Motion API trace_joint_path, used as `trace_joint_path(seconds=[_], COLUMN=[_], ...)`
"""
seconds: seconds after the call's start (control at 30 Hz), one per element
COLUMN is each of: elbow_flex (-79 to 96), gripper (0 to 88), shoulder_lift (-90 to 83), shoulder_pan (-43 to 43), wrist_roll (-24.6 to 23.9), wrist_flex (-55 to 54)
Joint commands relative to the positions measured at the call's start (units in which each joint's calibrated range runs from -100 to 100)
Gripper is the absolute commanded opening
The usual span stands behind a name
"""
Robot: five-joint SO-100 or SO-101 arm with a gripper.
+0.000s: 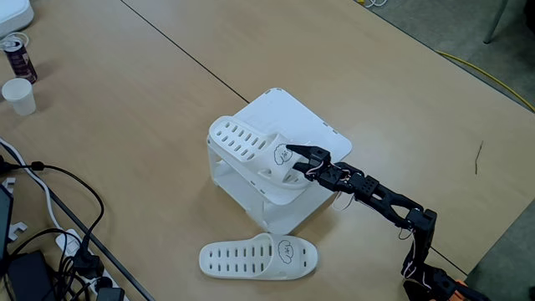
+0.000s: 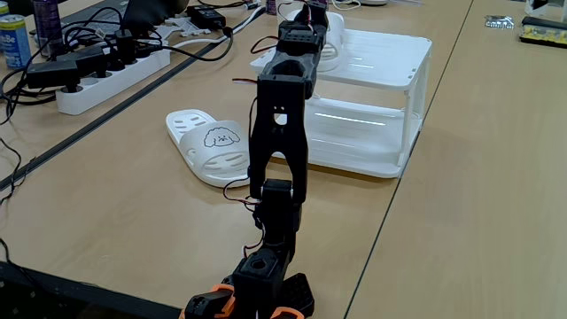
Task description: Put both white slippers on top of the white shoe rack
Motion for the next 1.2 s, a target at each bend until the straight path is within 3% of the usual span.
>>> trace_joint_path(seconds=[0.0,0.5,1.17], elbow_flex=[-5.8,-5.8,-2.9], gripper=[27.9,27.9,27.9], shoulder_lift=[-1.6,-1.7,-4.6], shoulder_pan=[-0.1,-5.9,-5.9], wrist_roll=[0.4,0.4,0.4], wrist_flex=[0.0,0.0,0.0])
